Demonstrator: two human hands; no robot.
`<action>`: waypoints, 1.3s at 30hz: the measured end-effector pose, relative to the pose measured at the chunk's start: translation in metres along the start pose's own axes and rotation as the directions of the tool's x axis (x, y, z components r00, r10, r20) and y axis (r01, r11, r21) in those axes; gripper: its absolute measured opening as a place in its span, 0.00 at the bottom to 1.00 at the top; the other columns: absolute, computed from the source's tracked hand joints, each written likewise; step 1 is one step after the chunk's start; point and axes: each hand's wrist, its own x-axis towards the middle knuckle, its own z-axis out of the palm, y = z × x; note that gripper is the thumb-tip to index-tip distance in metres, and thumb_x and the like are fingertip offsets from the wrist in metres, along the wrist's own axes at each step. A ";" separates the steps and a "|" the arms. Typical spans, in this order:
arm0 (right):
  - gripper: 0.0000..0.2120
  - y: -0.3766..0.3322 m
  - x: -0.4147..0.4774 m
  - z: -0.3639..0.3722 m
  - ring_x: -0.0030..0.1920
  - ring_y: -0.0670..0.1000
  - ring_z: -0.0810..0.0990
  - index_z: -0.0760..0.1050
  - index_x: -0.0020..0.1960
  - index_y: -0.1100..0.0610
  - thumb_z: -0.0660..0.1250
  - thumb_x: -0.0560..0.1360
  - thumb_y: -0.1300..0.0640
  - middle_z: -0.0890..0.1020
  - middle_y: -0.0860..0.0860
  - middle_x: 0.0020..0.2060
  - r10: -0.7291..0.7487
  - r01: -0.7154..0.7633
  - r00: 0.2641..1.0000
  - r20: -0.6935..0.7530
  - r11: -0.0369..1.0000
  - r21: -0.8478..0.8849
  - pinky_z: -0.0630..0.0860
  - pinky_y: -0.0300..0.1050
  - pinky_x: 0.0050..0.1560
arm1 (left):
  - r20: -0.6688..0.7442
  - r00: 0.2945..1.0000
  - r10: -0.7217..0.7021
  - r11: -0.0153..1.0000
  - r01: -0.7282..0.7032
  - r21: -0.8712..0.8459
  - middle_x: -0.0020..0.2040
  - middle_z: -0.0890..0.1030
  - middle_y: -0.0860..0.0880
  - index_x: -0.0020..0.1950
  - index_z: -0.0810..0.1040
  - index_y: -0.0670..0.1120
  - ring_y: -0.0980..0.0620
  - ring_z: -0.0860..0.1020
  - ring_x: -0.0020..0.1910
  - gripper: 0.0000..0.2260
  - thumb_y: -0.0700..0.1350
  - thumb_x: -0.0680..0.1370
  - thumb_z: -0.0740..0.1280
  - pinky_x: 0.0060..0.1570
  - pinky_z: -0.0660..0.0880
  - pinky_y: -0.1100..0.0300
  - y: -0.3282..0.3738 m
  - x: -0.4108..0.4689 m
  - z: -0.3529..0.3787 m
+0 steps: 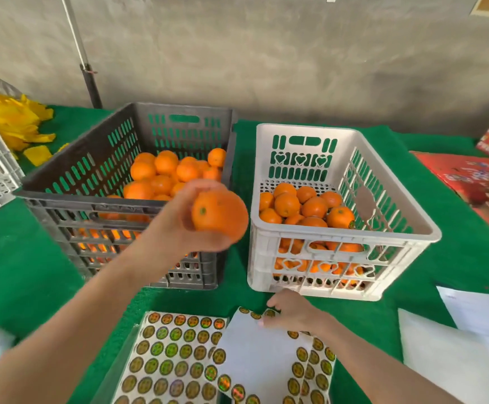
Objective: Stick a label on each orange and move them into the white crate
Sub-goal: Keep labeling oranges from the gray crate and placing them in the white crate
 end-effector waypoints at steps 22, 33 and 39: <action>0.11 -0.013 -0.023 0.005 0.29 0.41 0.70 0.73 0.48 0.53 0.71 0.71 0.64 0.70 0.46 0.31 -0.060 0.234 0.906 -0.420 0.897 0.376 0.67 0.30 0.32 | 0.139 0.792 -0.594 0.721 0.602 -0.344 0.56 0.83 0.42 0.63 0.75 0.41 0.44 0.79 0.56 0.46 0.58 0.48 0.80 0.56 0.72 0.55 -0.116 -0.024 0.072; 0.15 -0.005 -0.035 -0.005 0.37 0.37 0.79 0.79 0.39 0.44 0.70 0.72 0.65 0.81 0.39 0.36 -0.111 0.303 0.861 -0.497 0.896 0.324 0.74 0.29 0.40 | 0.234 0.772 -0.591 0.594 0.613 -0.521 0.52 0.83 0.38 0.65 0.72 0.42 0.41 0.82 0.49 0.49 0.53 0.47 0.84 0.46 0.80 0.51 -0.118 -0.013 0.075; 0.10 0.002 -0.041 0.004 0.35 0.49 0.79 0.80 0.39 0.55 0.67 0.73 0.68 0.81 0.43 0.33 -0.225 0.401 0.783 -0.579 0.895 0.194 0.76 0.41 0.40 | 0.233 0.761 -0.605 0.618 0.634 -0.465 0.53 0.83 0.40 0.65 0.72 0.44 0.42 0.82 0.51 0.50 0.56 0.46 0.83 0.50 0.78 0.51 -0.125 -0.006 0.079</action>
